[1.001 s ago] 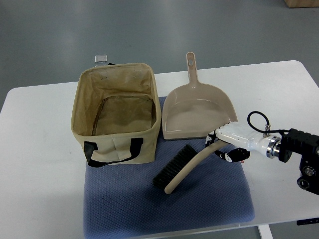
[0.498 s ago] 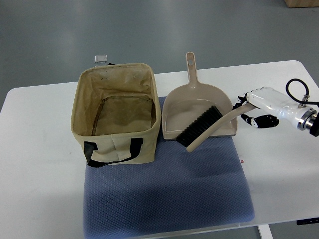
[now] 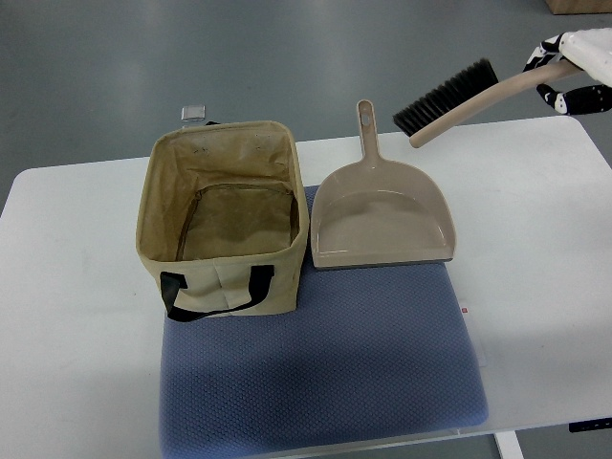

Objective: Put pink broom in yellow bag with right hand
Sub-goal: 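Lift the brush with the right hand up over the dustpan, then lower the brush bristles-first into the beige bag and release it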

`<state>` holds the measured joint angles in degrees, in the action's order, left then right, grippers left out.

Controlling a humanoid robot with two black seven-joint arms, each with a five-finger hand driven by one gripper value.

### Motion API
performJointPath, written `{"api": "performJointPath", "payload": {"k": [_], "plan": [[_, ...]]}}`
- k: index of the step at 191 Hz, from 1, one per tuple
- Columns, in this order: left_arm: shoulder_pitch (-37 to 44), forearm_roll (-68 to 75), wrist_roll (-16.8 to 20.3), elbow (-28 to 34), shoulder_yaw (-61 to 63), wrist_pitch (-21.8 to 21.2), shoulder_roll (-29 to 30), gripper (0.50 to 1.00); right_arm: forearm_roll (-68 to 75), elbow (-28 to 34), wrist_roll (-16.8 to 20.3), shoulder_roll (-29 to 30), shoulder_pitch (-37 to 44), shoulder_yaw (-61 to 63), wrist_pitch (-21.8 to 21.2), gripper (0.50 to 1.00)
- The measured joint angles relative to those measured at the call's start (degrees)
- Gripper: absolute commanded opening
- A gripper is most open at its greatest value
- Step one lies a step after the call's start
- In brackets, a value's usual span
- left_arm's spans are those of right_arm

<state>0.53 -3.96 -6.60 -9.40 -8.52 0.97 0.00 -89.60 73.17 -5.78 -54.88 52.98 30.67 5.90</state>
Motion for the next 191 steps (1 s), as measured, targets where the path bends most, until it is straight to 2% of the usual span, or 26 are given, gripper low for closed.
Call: {"api": "performJointPath", "payload": {"k": [23,57,94,133,135,136,137,138,141,142,143,144,145,146,148,155,174,191], "plan": [[0.0,0.0,0.0,0.0,0.0,0.0,0.0,1.000,-0.5,-1.6,0.1,4.0,6.8,-0.3,-3.9,0.500],[0.0,0.0,0.0,0.0,0.0,0.0,0.0,1.000,-3.0,-1.8,0.5,12.6,12.4,-0.4,-7.1,0.500],[0.0,0.0,0.0,0.0,0.0,0.0,0.0,1.000,-6.6,-1.7,0.7,21.8,13.0,-1.2,-7.4,0.500],[0.0,0.0,0.0,0.0,0.0,0.0,0.0,1.000,-7.4,-1.4,0.7,25.8,13.0,-4.8,-7.0,0.500],[0.0,0.0,0.0,0.0,0.0,0.0,0.0,1.000,-7.4,-1.4,0.7,25.9,12.9,-4.9,-7.0,0.511],[0.0,0.0,0.0,0.0,0.0,0.0,0.0,1.000,-7.4,-1.3,0.7,26.0,12.9,-5.0,-7.0,0.543],[0.0,0.0,0.0,0.0,0.0,0.0,0.0,1.000,-7.4,-1.3,0.7,26.1,12.9,-5.0,-6.9,0.543],[0.0,0.0,0.0,0.0,0.0,0.0,0.0,1.000,-7.4,-1.3,0.7,26.1,12.9,-5.0,-6.9,0.572],[0.0,0.0,0.0,0.0,0.0,0.0,0.0,1.000,-7.4,-1.3,0.7,26.3,12.8,-5.1,-6.9,0.596],[0.0,0.0,0.0,0.0,0.0,0.0,0.0,1.000,-7.4,-1.2,0.7,26.4,12.8,-5.1,-6.9,0.623],[0.0,0.0,0.0,0.0,0.0,0.0,0.0,1.000,-7.4,-1.2,0.7,26.4,12.8,-5.2,-6.9,0.623],[0.0,0.0,0.0,0.0,0.0,0.0,0.0,1.000,-7.4,-1.2,0.7,26.5,12.7,-5.2,-6.9,0.649],[0.0,0.0,0.0,0.0,0.0,0.0,0.0,1.000,-7.4,-1.2,0.7,26.5,12.7,-5.2,-6.9,0.650],[0.0,0.0,0.0,0.0,0.0,0.0,0.0,1.000,-7.4,-1.2,0.7,26.6,12.7,-5.2,-6.8,0.672],[0.0,0.0,0.0,0.0,0.0,0.0,0.0,1.000,-7.4,-1.1,0.7,26.6,12.6,-5.3,-6.8,0.672],[0.0,0.0,0.0,0.0,0.0,0.0,0.0,1.000,-7.3,-1.0,0.7,26.9,12.5,-5.3,-6.8,0.737],[0.0,0.0,0.0,0.0,0.0,0.0,0.0,1.000,-7.1,-0.7,0.5,27.4,12.4,-5.3,-6.7,0.829],[0.0,0.0,0.0,0.0,0.0,0.0,0.0,1.000,-6.9,-0.6,0.4,27.6,12.3,-5.3,-6.7,0.862]]}}
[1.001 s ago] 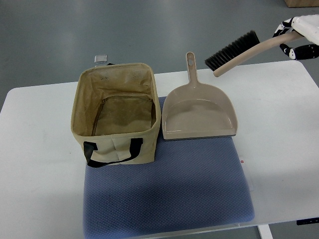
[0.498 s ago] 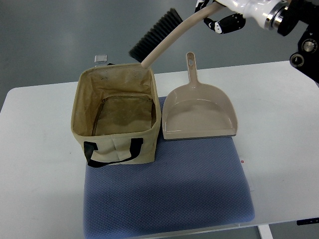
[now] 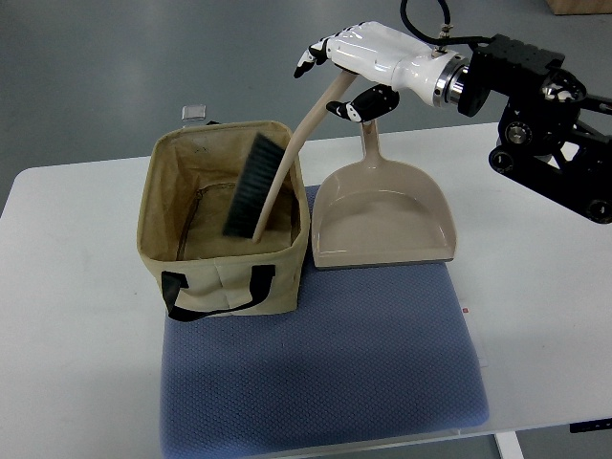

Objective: Put pink broom in yellow bag with right hand

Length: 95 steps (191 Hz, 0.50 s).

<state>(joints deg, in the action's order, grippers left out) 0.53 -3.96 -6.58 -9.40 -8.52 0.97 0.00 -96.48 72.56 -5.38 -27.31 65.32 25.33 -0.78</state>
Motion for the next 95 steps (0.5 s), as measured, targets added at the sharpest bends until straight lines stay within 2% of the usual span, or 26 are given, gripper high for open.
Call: {"api": "performJointPath", "payload": {"k": [12,37,95], "plan": [[0.0,0.0,0.0,0.0,0.0,0.0,0.0,1.000,0.2,0.0,-0.2,0.0,0.0,0.1,0.1,0.885],[0.0,0.0,0.0,0.0,0.0,0.0,0.0,1.000,0.4,0.1,-0.3,0.0,0.0,0.4,0.7,0.885],[0.0,0.0,0.0,0.0,0.0,0.0,0.0,1.000,6.6,0.0,0.3,-4.5,-1.9,2.5,6.6,0.883]]}}
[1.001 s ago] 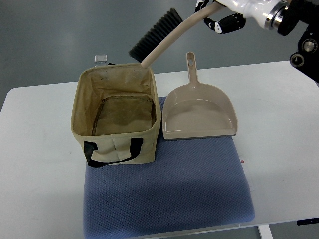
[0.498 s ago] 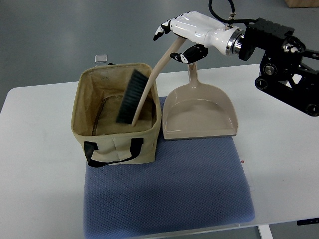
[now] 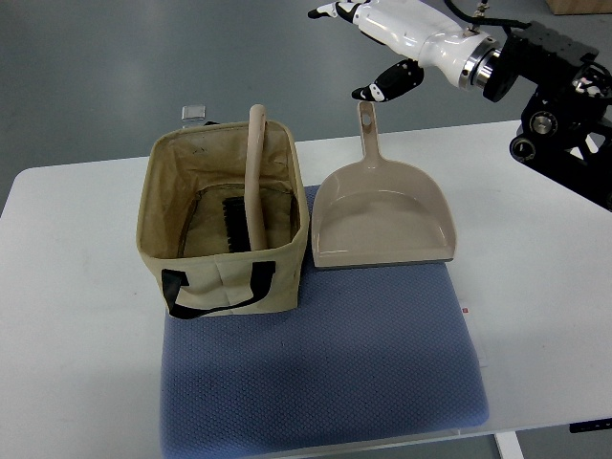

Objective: Put pink broom in yellow bag with right hand

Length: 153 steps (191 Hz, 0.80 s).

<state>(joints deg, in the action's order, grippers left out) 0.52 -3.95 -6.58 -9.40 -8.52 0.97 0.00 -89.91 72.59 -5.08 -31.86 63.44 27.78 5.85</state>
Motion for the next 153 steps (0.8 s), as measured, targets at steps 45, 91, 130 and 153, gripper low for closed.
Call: {"api": "performJointPath", "payload": {"k": [45,91,130,153], "plan": [[0.0,0.0,0.0,0.0,0.0,0.0,0.0,1.000,18.8,0.0,0.2,-1.4,-8.5,7.5,3.7,0.883],[0.0,0.0,0.0,0.0,0.0,0.0,0.0,1.000,32.7,0.0,0.0,1.1,-21.7,18.0,7.0,0.885],[0.0,0.0,0.0,0.0,0.0,0.0,0.0,1.000,33.7,0.0,0.0,8.5,-33.9,32.1,3.7,0.885],[0.0,0.0,0.0,0.0,0.0,0.0,0.0,1.000,33.9,0.0,-0.1,13.7,-39.0,40.0,-0.3,0.885]]}}
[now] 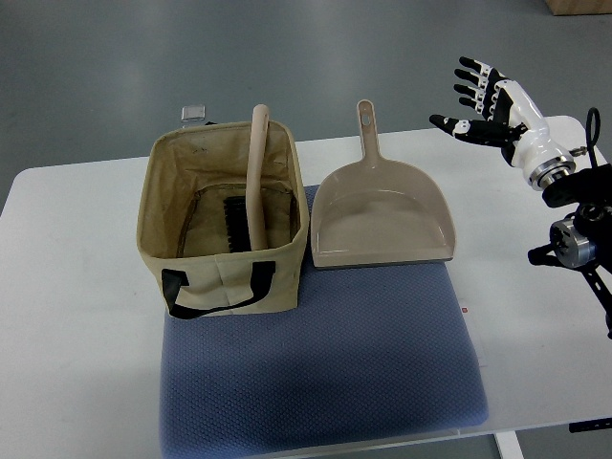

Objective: Put pink broom in yellow bag with right hand

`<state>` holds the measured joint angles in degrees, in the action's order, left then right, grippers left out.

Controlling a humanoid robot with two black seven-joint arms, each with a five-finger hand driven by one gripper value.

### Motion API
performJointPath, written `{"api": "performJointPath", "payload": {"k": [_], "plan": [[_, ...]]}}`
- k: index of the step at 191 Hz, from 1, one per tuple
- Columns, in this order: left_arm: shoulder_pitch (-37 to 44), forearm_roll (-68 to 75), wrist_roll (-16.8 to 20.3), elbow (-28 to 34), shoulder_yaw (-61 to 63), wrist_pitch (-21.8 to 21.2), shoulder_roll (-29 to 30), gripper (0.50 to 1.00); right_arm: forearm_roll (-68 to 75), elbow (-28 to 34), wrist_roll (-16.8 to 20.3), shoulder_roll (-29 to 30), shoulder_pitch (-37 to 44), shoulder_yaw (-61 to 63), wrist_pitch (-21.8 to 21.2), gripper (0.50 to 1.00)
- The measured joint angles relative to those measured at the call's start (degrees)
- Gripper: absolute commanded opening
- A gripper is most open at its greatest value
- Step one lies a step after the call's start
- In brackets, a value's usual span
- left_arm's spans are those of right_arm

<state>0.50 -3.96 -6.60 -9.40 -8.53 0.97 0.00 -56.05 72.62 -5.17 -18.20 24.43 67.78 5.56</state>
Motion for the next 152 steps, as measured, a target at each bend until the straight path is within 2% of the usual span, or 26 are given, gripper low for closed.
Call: {"api": "performJointPath", "payload": {"k": [20,33,63,152], "plan": [[0.0,0.0,0.0,0.0,0.0,0.0,0.0,1.000,0.2,0.0,0.0,4.3,-2.3,5.5,-3.4,0.891],[0.0,0.0,0.0,0.0,0.0,0.0,0.0,1.000,0.3,0.0,0.1,6.9,-3.5,8.5,-5.9,0.930],[0.0,0.0,0.0,0.0,0.0,0.0,0.0,1.000,0.3,0.0,0.1,11.7,-5.9,12.7,-11.0,0.932],[0.0,0.0,0.0,0.0,0.0,0.0,0.0,1.000,0.2,-0.9,-0.7,15.2,-9.7,13.3,-11.0,0.932]]}}
